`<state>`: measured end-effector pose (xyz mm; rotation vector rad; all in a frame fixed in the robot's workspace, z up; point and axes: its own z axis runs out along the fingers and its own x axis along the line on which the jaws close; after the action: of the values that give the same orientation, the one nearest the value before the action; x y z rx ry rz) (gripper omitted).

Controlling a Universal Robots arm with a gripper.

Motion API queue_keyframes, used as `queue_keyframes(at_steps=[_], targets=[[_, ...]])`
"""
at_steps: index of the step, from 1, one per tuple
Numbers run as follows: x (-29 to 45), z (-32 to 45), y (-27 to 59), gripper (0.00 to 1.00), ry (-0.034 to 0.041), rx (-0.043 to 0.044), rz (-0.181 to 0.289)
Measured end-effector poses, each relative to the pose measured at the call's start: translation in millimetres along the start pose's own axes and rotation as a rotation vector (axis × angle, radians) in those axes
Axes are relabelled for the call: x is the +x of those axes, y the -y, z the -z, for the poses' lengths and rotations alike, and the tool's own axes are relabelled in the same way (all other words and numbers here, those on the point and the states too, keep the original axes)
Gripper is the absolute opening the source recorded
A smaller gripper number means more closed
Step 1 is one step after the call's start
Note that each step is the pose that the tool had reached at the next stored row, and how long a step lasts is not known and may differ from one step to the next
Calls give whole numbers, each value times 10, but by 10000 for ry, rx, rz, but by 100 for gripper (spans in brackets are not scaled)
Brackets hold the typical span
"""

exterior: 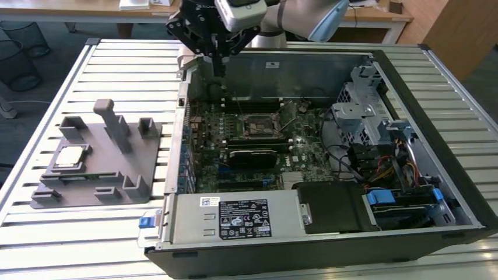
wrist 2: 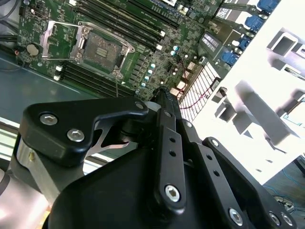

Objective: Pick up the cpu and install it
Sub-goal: 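Reach for the cpu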

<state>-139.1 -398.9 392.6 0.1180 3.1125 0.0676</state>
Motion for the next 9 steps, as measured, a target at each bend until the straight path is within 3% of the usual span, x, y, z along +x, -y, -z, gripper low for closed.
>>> queue_keyframes(at_steps=[9], targets=[[34, 0, 2, 11, 0, -1, 0]])
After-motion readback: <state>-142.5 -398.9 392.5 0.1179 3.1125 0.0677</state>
